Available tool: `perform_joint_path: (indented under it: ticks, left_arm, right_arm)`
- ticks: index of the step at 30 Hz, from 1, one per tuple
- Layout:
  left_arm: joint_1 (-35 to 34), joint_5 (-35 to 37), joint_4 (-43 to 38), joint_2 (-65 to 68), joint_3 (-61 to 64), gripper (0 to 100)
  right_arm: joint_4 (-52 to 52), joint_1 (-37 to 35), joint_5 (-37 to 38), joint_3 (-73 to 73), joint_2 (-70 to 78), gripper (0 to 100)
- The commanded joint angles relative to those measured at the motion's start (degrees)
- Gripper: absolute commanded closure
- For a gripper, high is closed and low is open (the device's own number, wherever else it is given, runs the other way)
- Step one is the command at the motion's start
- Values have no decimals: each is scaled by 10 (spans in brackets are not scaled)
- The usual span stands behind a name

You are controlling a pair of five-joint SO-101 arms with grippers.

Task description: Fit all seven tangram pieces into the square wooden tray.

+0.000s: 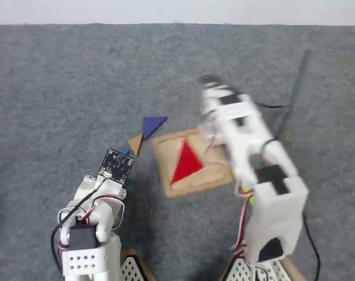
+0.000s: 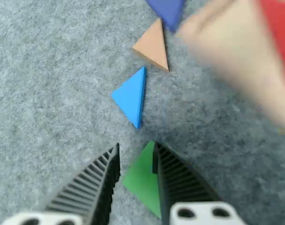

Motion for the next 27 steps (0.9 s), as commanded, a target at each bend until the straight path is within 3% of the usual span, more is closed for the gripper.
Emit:
perform_joint_path:
  ticks: [1,7,12,20,24,27]
  left_arm:
    - [-3,-4,2,-11,-4,892]
    - [-3,-4,2,-11,-4,892]
    - [-3,-4,2,-11,-4,892]
    - [-3,-4,2,-11,-4,892]
    - [-3,-4,2,-11,-4,892]
    - [-3,-4,2,-11,-4,892]
  right_arm:
    - [8,70,-25,-33,2,894]
    - [10,68,-61,-35,-14,893]
    - [4,2,-65,-34,-42,891]
    - [-7,-51,-45,-53,33,894]
    - [26,-47,-47,-71,38,894]
    - [33,0,-48,-70,29,894]
